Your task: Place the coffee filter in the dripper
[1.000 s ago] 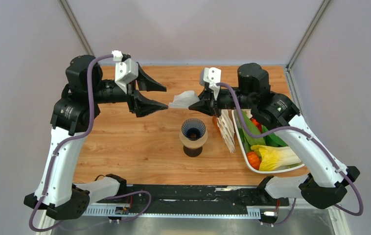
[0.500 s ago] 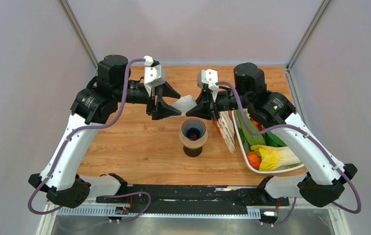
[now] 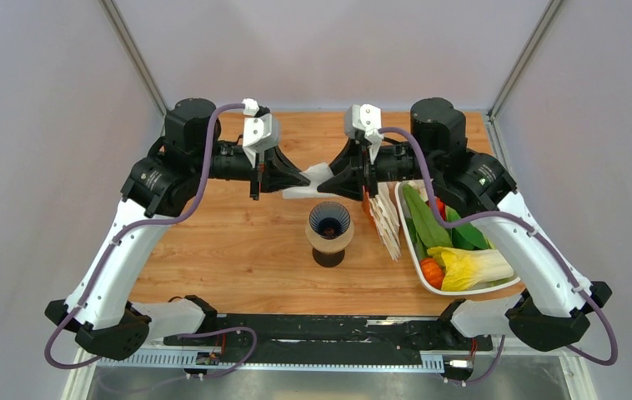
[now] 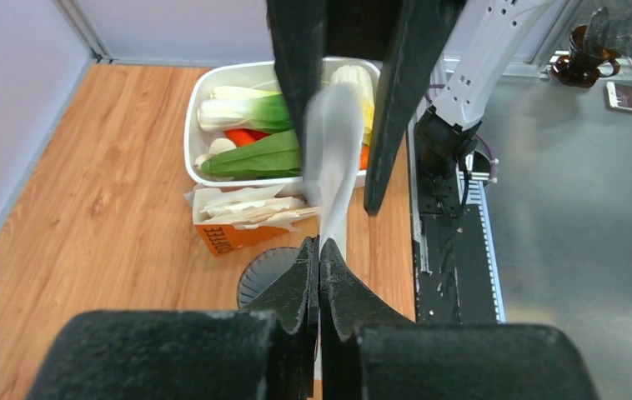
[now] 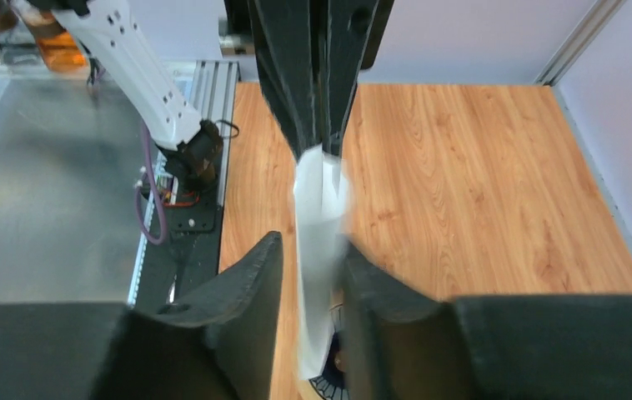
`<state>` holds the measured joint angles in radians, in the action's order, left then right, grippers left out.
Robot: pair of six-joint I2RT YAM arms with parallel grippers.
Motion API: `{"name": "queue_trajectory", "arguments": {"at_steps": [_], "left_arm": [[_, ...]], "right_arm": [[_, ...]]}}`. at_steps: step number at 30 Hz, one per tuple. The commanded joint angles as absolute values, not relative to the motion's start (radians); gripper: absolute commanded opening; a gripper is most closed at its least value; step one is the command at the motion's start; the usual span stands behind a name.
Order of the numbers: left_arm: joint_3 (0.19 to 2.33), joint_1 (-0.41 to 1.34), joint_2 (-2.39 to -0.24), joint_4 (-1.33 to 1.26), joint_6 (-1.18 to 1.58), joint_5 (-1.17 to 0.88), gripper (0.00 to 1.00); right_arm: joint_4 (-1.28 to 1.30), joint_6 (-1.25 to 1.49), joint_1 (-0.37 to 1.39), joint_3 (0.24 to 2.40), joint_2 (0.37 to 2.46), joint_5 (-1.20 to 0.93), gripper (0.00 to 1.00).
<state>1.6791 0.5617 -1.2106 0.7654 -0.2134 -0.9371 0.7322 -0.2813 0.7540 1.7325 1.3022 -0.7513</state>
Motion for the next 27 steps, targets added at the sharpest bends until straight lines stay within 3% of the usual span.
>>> {"name": "queue_trajectory", "arguments": {"at_steps": [1, 2, 3, 6, 7, 8, 9, 10, 11, 14, 17, 19, 20, 22, 27], "left_arm": [[1.674, 0.566, -1.195, 0.730, -0.206, -0.965, 0.00], [1.675, 0.567, -1.195, 0.729, -0.205, -0.965, 0.00], [1.675, 0.567, -1.195, 0.729, -0.205, -0.965, 0.00], [1.673, 0.566, -1.194, 0.732, -0.206, -0.960, 0.00], [1.670, 0.567, -1.193, 0.734, -0.209, -0.959, 0.00], [1.669, 0.567, -1.193, 0.737, -0.211, -0.961, 0.00], [1.665, 0.567, -1.193, 0.737, -0.212, -0.961, 0.00], [1.664, 0.567, -1.193, 0.738, -0.212, -0.962, 0.00], [1.664, 0.567, -1.194, 0.738, -0.212, -0.964, 0.00], [1.664, 0.566, -1.199, 0.739, -0.221, -0.964, 0.00], [1.675, 0.566, -1.207, 0.749, -0.251, -0.954, 0.00], [1.692, 0.566, -1.215, 0.766, -0.266, -0.956, 0.00], [1.696, 0.567, -1.219, 0.777, -0.272, -0.959, 0.00], [1.714, 0.566, -1.229, 0.784, -0.272, -0.965, 0.00], [1.766, 0.566, -1.260, 0.805, -0.262, -0.975, 0.00]], "right_arm": [[0.670, -0.241, 0.752, 1.810, 1.309, -0.735, 0.18], [0.670, -0.245, 0.748, 1.813, 1.310, -0.741, 0.05], [0.671, -0.249, 0.744, 1.812, 1.310, -0.750, 0.00], [0.666, -0.249, 0.727, 1.814, 1.307, -0.783, 0.00], [0.666, -0.245, 0.727, 1.818, 1.307, -0.783, 0.09], [0.666, -0.243, 0.727, 1.822, 1.308, -0.785, 0.31], [0.663, -0.239, 0.727, 1.825, 1.308, -0.784, 0.44], [0.657, -0.235, 0.727, 1.828, 1.309, -0.784, 0.46], [0.654, -0.233, 0.727, 1.832, 1.310, -0.784, 0.41], [0.649, -0.245, 0.726, 1.833, 1.310, -0.804, 0.01], [0.636, -0.224, 0.710, 1.818, 1.301, -0.817, 0.00], [0.636, -0.199, 0.688, 1.800, 1.296, -0.820, 0.43], [0.638, -0.191, 0.680, 1.785, 1.290, -0.824, 0.59], [0.658, -0.206, 0.677, 1.739, 1.277, -0.828, 0.67], [0.744, -0.295, 0.678, 1.653, 1.258, -0.850, 0.66]]}}
